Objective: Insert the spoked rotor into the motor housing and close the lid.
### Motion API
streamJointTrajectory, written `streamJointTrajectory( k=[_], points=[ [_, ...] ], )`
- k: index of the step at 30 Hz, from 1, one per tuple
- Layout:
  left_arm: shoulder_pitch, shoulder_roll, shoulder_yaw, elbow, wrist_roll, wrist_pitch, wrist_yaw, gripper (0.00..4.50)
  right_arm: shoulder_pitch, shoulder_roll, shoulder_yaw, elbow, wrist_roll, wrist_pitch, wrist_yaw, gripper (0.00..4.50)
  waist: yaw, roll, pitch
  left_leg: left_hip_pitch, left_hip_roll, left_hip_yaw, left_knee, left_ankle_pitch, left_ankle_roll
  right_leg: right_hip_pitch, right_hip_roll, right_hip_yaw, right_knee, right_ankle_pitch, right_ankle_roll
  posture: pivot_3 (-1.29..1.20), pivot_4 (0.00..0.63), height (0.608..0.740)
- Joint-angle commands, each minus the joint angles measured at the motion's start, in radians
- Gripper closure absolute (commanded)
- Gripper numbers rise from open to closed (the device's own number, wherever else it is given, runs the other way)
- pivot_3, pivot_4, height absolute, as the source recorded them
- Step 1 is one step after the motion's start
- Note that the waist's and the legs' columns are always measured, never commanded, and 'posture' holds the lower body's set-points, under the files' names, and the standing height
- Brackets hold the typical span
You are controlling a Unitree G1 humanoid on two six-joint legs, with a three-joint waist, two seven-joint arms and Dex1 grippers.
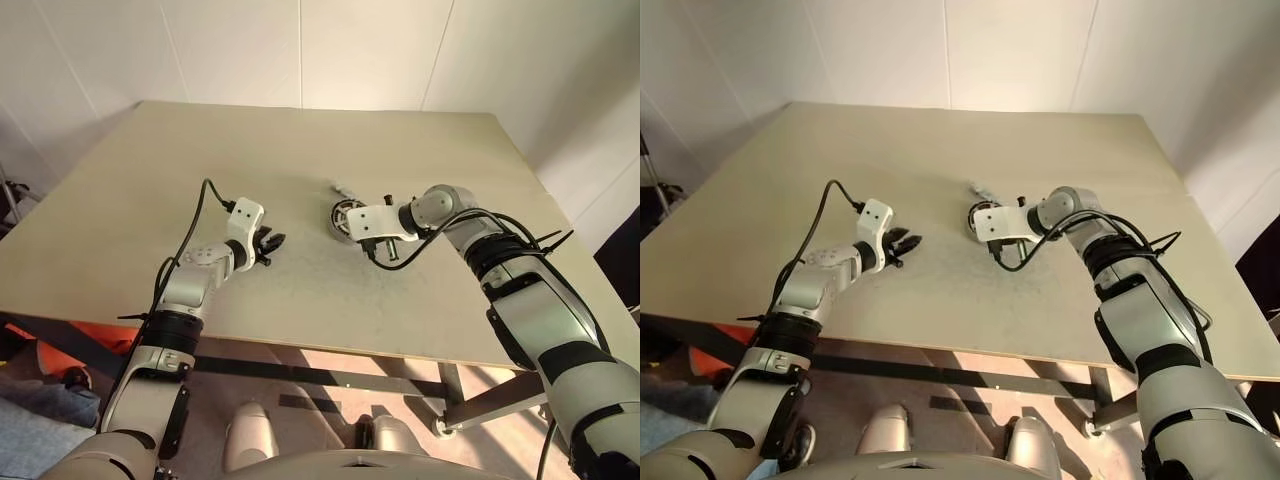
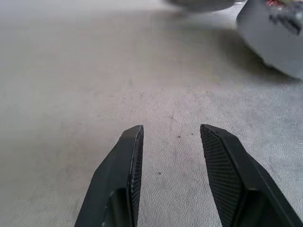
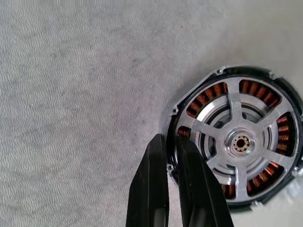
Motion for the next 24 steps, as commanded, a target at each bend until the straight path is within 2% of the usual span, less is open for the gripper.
streamJointTrajectory(
  k=[1, 4, 8, 12, 15, 20, 24],
  points=[
    [-0.014, 0.006, 0.012, -0.028, -0.005, -0.009, 0.003, 2.49, -0.020, -0.014, -0.016, -0.004, -0.005, -0.016, -0.015, 4.50, 0.001, 0.000, 0.000, 0.000, 0.000, 0.000, 0.001, 0.000, 0.000, 0.000, 0.000, 0.000, 0.000, 0.000, 0.000, 0.00, 0.000, 0.740],
    [-0.007, 0.005, 0.014, -0.033, -0.007, -0.008, 0.007, 2.49, -0.015, -0.026, -0.025, -0.021, -0.011, -0.007, -0.045, 4.50, 0.001, 0.000, 0.000, -0.001, 0.000, 0.000, 0.002, -0.001, 0.001, 0.000, 0.000, 0.000, 0.000, 0.000, 0.000, 0.00, 0.000, 0.740],
    [0.008, 0.000, 0.017, -0.042, -0.009, -0.010, 0.016, 2.49, 0.025, -0.049, -0.084, -0.144, 0.079, 0.103, 0.057, 4.50, 0.004, 0.000, 0.000, -0.001, 0.000, 0.000, 0.002, -0.001, 0.001, 0.000, 0.000, 0.000, 0.001, 0.000, 0.000, 0.00, 0.000, 0.740],
    [0.028, -0.009, 0.019, -0.056, -0.013, -0.010, 0.027, 2.49, 0.096, -0.065, -0.171, -0.411, 0.219, 0.411, 0.198, 4.50, 0.005, 0.000, 0.001, -0.003, 0.000, 0.000, 0.003, -0.002, 0.003, 0.000, 0.000, 0.000, -0.001, 0.000, 0.000, 0.00, 0.000, 0.740],
    [0.050, -0.013, 0.025, -0.070, -0.016, -0.008, 0.036, 2.49, 0.155, -0.096, -0.208, -0.614, 0.281, 0.654, 0.247, 4.50, 0.006, 0.000, 0.001, -0.003, 0.000, 0.000, 0.003, -0.002, 0.003, 0.000, 0.000, 0.000, -0.001, 0.000, 0.000, 0.00, 0.000, 0.740],
    [0.087, -0.012, 0.031, -0.101, -0.021, -0.002, 0.049, 2.49, 0.228, -0.092, -0.227, -0.889, 0.361, 1.121, 0.222, 4.50, 0.006, 0.000, 0.001, -0.001, 0.001, 0.000, 0.002, -0.002, 0.003, 0.000, 0.000, 0.001, 0.000, 0.000, 0.000, 0.00, 0.000, 0.740],
    [0.115, -0.011, 0.033, -0.132, -0.026, 0.010, 0.060, 2.49, 0.220, -0.041, -0.229, -0.968, 0.419, 1.409, 0.139, 4.50, 0.004, 0.000, 0.001, 0.001, 0.001, 0.000, 0.002, -0.001, 0.001, 0.000, 0.001, 0.001, 0.001, 0.000, 0.000, 0.00, 0.000, 0.740]
  ],
)
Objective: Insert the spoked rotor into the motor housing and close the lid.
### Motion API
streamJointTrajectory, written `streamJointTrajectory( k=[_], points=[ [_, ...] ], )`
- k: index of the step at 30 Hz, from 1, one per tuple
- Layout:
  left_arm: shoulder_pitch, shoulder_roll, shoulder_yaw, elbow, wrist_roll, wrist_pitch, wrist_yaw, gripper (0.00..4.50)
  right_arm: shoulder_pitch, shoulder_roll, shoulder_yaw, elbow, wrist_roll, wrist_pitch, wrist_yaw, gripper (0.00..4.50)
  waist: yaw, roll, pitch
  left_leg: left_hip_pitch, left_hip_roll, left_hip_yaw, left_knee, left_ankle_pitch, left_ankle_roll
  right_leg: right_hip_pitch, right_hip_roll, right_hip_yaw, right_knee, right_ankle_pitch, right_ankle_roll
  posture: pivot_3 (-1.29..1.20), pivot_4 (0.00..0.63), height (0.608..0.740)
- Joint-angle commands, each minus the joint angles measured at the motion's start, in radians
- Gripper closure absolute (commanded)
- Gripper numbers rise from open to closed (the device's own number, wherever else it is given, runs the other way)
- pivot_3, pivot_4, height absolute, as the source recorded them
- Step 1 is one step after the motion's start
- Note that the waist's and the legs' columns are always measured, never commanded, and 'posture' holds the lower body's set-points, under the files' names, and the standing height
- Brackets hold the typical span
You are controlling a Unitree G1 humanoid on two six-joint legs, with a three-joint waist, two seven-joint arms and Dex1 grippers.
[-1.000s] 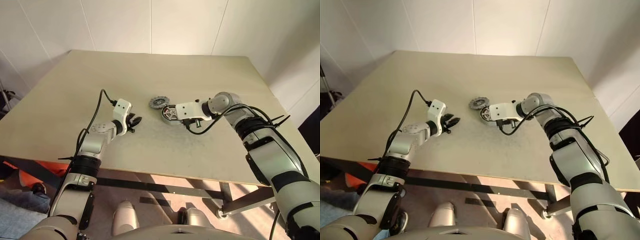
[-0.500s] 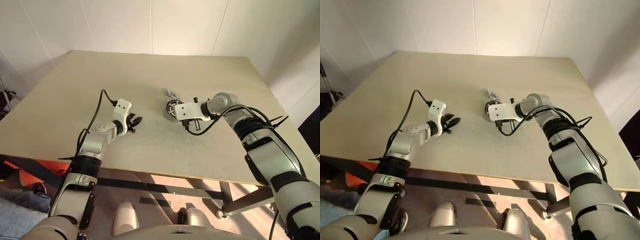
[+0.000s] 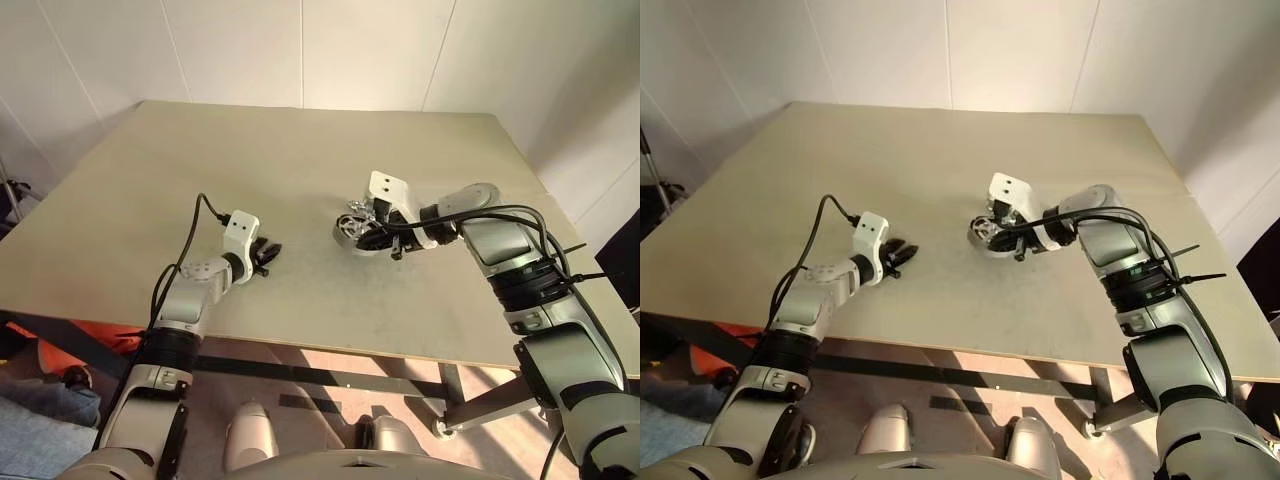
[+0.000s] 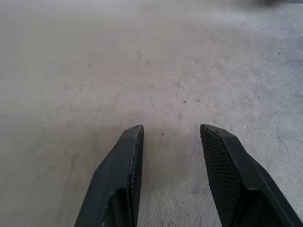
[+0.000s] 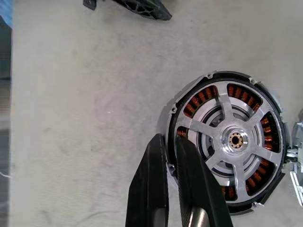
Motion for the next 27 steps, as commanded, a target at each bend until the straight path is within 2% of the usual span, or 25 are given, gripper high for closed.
streamJointTrajectory(
  k=[1, 4, 7, 11, 16, 20, 27],
  points=[
    [0.015, 0.006, 0.016, -0.067, -0.011, 0.012, 0.011, 2.49, -0.040, 0.055, -0.052, -0.072, 0.065, 0.232, -0.098, 4.50, 0.000, 0.000, 0.000, 0.000, 0.000, 0.000, 0.000, 0.000, -0.001, 0.000, 0.000, 0.000, 0.000, 0.000, 0.000, 0.00, 0.000, 0.740],
    [0.037, 0.012, 0.022, -0.098, -0.011, 0.024, 0.022, 2.49, -0.057, 0.161, -0.105, -0.009, 0.086, 0.400, -0.240, 4.50, 0.000, 0.000, 0.000, 0.001, 0.000, 0.000, -0.002, 0.001, -0.002, 0.000, 0.000, 0.000, 0.000, 0.000, 0.000, 0.00, 0.000, 0.740],
    [0.072, 0.025, 0.018, -0.138, -0.004, 0.039, 0.027, 2.49, -0.085, 0.252, -0.169, 0.041, 0.107, 0.492, -0.357, 4.50, 0.000, 0.000, 0.000, 0.003, 0.000, 0.000, -0.006, 0.003, -0.005, -0.001, 0.001, 0.001, 0.000, 0.000, 0.000, 0.00, 0.000, 0.740],
    [0.107, 0.029, 0.014, -0.185, -0.011, 0.064, 0.032, 2.49, -0.168, 0.354, -0.314, 0.160, 0.124, 0.527, -0.526, 4.50, -0.002, 0.000, 0.000, 0.008, -0.001, 0.000, -0.013, 0.006, -0.010, -0.001, 0.002, 0.002, 0.000, 0.000, 0.000, 0.00, 0.000, 0.740],
    [0.116, 0.028, 0.012, -0.206, -0.012, 0.080, 0.035, 2.49, -0.295, 0.475, -0.556, 0.272, 0.171, 0.578, -0.722, 4.50, -0.003, 0.001, 0.000, 0.010, -0.001, 0.000, -0.015, 0.007, -0.012, -0.001, 0.002, 0.003, 0.000, 0.000, 0.000, 0.00, 0.000, 0.740],
    [0.106, 0.029, 0.009, -0.201, -0.011, 0.085, 0.033, 2.49, -0.354, 0.525, -0.663, 0.318, 0.196, 0.560, -0.840, 4.50, 0.000, 0.001, 0.000, 0.011, -0.003, 0.000, -0.018, 0.007, -0.012, -0.001, 0.002, 0.004, -0.001, -0.001, 0.001, 0.00, 0.000, 0.740],
    [0.096, 0.029, 0.003, -0.183, -0.008, 0.080, 0.026, 2.49, -0.375, 0.528, -0.700, 0.322, 0.255, 0.500, -0.912, 4.50, 0.002, 0.001, 0.000, 0.011, -0.003, 0.000, -0.021, 0.010, -0.017, -0.001, 0.002, 0.004, -0.003, 0.000, 0.000, 0.00, 0.000, 0.740]
  ],
)
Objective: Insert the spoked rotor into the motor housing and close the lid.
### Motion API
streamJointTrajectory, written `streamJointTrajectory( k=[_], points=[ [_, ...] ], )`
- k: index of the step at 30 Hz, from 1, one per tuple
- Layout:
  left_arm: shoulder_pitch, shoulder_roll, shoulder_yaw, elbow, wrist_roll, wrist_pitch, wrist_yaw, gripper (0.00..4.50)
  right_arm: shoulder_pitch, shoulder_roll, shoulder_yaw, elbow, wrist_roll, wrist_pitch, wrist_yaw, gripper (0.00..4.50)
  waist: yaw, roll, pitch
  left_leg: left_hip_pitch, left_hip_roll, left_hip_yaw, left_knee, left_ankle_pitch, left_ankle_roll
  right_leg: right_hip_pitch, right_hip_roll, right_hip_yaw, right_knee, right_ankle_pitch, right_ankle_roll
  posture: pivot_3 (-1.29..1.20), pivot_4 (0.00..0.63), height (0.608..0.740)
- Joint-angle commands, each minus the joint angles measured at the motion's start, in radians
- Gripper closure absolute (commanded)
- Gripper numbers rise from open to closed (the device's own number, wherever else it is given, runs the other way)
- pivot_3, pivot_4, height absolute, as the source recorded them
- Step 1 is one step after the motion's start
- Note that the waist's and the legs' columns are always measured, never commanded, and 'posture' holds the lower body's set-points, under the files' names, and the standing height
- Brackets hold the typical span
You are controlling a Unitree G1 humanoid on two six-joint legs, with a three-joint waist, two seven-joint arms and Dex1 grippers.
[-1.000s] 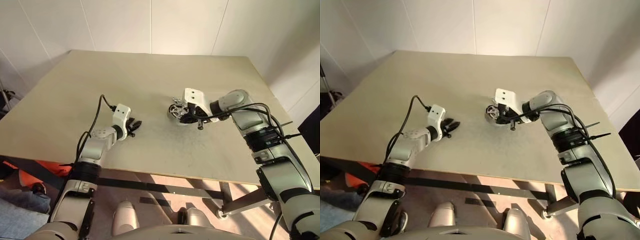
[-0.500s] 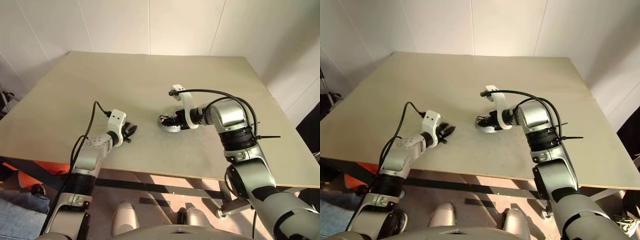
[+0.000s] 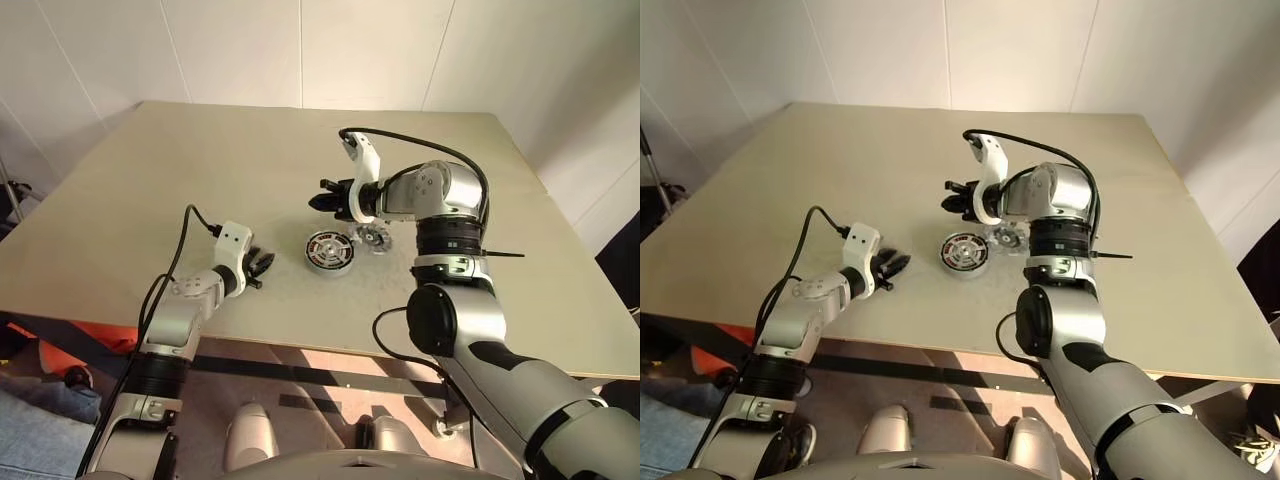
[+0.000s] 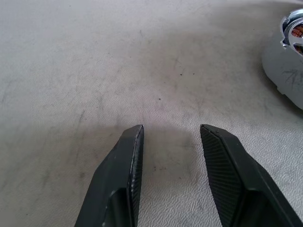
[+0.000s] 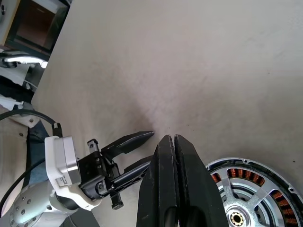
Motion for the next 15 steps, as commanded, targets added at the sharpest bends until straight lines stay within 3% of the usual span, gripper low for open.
streamJointTrajectory(
  k=[1, 5, 10, 15],
  points=[
    [-0.020, 0.006, -0.001, 0.000, -0.002, 0.002, -0.004, 2.49, -0.043, -0.020, -0.005, -0.028, 0.058, -0.069, -0.006, 4.50, 0.000, 0.000, 0.000, 0.000, 0.000, 0.000, 0.000, 0.000, 0.000, 0.000, 0.000, 0.000, 0.000, 0.000, 0.000, 0.00, 0.000, 0.740],
    [-0.034, 0.003, -0.005, 0.012, -0.008, -0.004, -0.017, 2.49, -0.039, -0.032, -0.017, -0.048, 0.101, -0.093, -0.017, 4.50, 0.001, 0.000, 0.000, 0.000, 0.000, 0.000, 0.000, 0.000, 0.000, 0.000, 0.000, 0.000, 0.000, 0.000, 0.000, 0.00, 0.000, 0.740],
    [-0.073, 0.005, -0.014, 0.008, -0.049, -0.019, -0.100, 2.49, 0.030, -0.056, -0.126, -0.154, 0.143, -0.106, -0.107, 4.50, 0.007, 0.000, 0.000, -0.002, 0.000, 0.000, 0.000, 0.001, -0.001, 0.000, 0.000, 0.000, 0.000, 0.000, 0.000, 0.00, 0.000, 0.740],
    [-0.110, 0.008, -0.023, 0.057, -0.041, -0.030, -0.123, 2.49, 0.331, -0.305, 0.345, -0.525, 0.107, -0.342, 0.195, 4.50, 0.028, 0.000, 0.000, -0.002, 0.000, 0.000, 0.000, 0.001, -0.001, 0.002, 0.000, -0.001, -0.004, 0.000, 0.001, 0.00, 0.000, 0.740]
  ],
)
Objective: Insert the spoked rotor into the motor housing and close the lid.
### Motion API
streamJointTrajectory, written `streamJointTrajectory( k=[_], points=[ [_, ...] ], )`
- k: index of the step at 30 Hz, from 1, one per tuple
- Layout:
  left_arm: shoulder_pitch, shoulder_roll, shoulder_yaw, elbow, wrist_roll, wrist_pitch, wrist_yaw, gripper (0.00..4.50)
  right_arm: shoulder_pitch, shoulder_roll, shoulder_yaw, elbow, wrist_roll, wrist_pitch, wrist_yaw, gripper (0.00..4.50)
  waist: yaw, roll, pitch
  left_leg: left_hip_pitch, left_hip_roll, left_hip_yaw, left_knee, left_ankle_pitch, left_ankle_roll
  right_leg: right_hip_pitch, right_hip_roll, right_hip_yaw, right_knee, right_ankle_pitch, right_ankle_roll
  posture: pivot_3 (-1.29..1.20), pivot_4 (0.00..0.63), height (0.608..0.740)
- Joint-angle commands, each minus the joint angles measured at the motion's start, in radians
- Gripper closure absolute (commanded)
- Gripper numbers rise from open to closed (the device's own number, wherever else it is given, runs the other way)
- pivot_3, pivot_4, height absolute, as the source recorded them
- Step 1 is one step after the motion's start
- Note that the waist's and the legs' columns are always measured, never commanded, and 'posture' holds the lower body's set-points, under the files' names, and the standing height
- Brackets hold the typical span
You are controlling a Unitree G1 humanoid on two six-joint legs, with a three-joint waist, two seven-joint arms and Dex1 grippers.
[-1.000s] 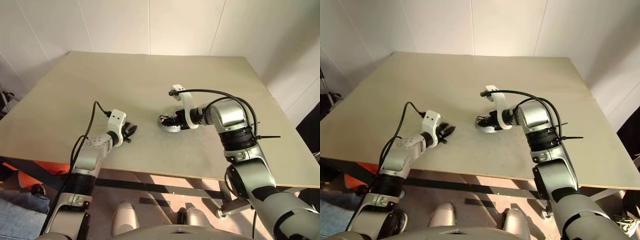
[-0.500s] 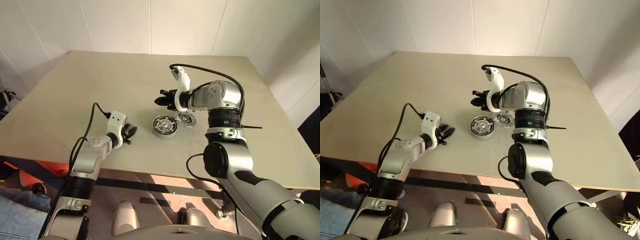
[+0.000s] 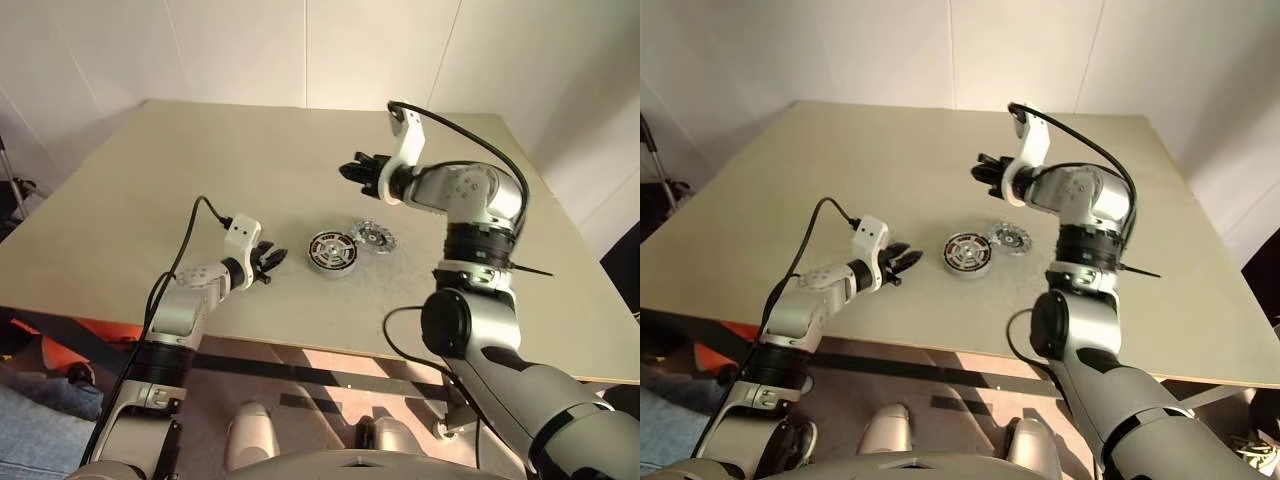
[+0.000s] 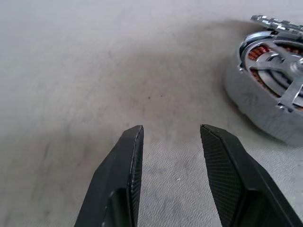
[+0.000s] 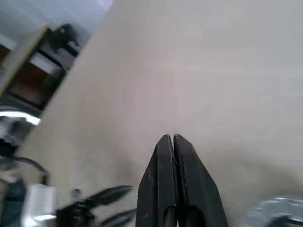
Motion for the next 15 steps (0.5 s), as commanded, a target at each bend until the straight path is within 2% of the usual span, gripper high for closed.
streamJointTrajectory(
  k=[1, 3, 6, 12, 15],
  points=[
    [-0.043, 0.008, 0.003, 0.029, -0.002, -0.027, -0.014, 2.49, 0.177, -0.218, 0.329, -0.338, 0.020, -0.184, 0.300, 4.50, 0.003, 0.002, 0.001, 0.000, 0.000, 0.000, 0.000, 0.000, 0.000, 0.000, 0.000, 0.000, -0.001, 0.000, 0.000, 0.00, 0.000, 0.740],
    [-0.058, 0.009, -0.007, 0.057, 0.006, -0.038, -0.023, 2.49, 0.307, -0.395, 0.491, -0.507, -0.010, -0.327, 0.470, 4.50, 0.015, 0.002, 0.001, -0.001, 0.000, 0.000, -0.003, 0.000, 0.000, 0.000, 0.000, -0.001, -0.004, 0.000, 0.000, 0.00, 0.000, 0.740],
    [-0.079, 0.007, -0.017, 0.085, 0.012, -0.049, -0.032, 2.49, 0.350, -0.508, 0.616, -0.509, -0.108, -0.465, 0.513, 4.50, 0.006, 0.003, 0.001, 0.005, 0.000, 0.001, -0.006, -0.001, 0.001, 0.004, 0.001, 0.000, -0.006, -0.001, 0.002, 0.00, 0.000, 0.740],
    [-0.099, 0.006, -0.015, 0.112, 0.016, -0.063, -0.033, 2.49, 0.312, -0.566, 0.709, -0.406, -0.220, -0.712, 0.612, 4.50, 0.001, 0.002, 0.001, 0.009, 0.000, 0.001, -0.001, -0.003, 0.005, 0.010, 0.000, 0.001, -0.005, -0.004, 0.007, 0.00, 0.000, 0.740],
    [-0.082, 0.007, -0.011, 0.101, 0.016, -0.065, -0.027, 2.49, 0.289, -0.553, 0.735, -0.352, -0.268, -0.790, 0.633, 3.90, -0.001, 0.002, 0.000, 0.009, 0.000, 0.001, 0.002, -0.003, 0.006, 0.011, 0.000, 0.001, -0.005, -0.004, 0.007, 0.00, 0.000, 0.740]
  ],
)
